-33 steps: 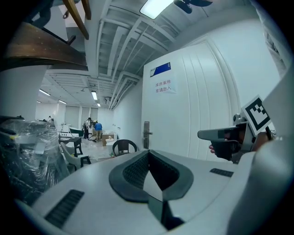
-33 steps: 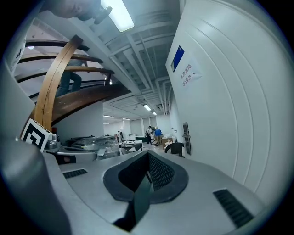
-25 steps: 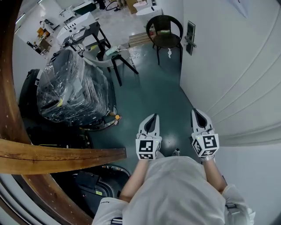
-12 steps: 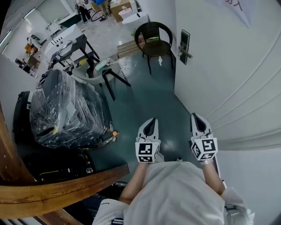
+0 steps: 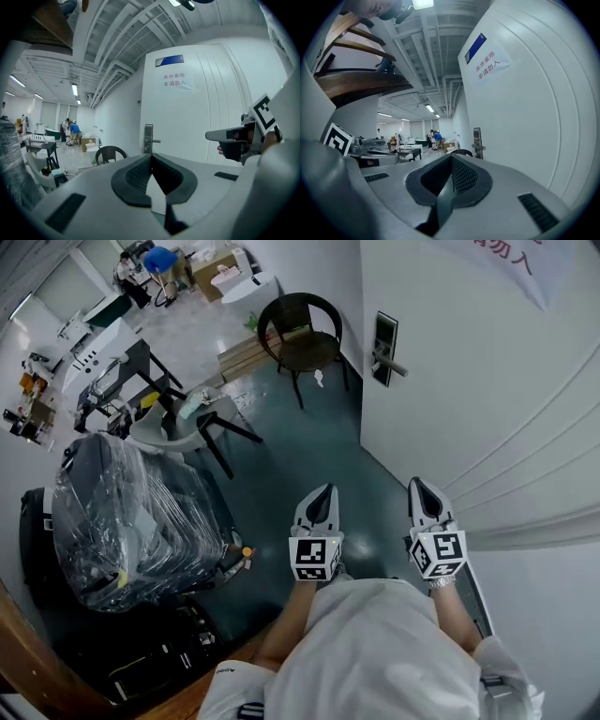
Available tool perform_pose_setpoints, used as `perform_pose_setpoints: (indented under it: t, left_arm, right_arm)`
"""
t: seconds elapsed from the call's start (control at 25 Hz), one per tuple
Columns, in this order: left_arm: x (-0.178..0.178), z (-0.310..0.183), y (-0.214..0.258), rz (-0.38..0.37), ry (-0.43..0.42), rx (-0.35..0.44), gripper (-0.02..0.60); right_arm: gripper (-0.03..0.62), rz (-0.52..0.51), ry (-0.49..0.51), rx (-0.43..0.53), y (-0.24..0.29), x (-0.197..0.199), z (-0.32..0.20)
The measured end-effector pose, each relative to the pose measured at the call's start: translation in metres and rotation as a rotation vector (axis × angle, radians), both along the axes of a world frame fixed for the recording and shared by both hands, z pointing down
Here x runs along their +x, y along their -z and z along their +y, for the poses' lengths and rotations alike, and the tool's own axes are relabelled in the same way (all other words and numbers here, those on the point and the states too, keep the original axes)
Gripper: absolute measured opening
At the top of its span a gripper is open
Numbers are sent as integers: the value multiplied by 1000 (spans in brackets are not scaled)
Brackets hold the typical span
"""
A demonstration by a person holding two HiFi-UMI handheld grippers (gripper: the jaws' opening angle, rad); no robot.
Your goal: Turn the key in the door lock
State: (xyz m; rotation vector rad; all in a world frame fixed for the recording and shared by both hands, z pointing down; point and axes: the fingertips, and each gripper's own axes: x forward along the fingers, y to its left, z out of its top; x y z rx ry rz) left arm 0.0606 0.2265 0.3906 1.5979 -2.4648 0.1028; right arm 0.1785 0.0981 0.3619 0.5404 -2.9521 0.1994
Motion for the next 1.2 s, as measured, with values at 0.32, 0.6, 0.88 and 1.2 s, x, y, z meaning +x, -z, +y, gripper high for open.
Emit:
perform_pose_setpoints:
  t: [0.32,0.6,0.88,1.2]
  left_arm:
    - [-50,2,-4,-18,-66,-4,8]
    - [-79,-23,-20,20,-106,-27,8]
    - [-98,-62,-38,83,-120,-52,8]
    - [-145,-126,-42,46,-117,-79,8]
  right_arm:
    - [-8,-8,-88,-2,-7,-38,4]
    - [-8,39,-84,-29,-26,-67,-1]
    - [-8,65,-83,-73,-46,-97,-36]
    - [-8,58,-25,-80,-52,-160,-90]
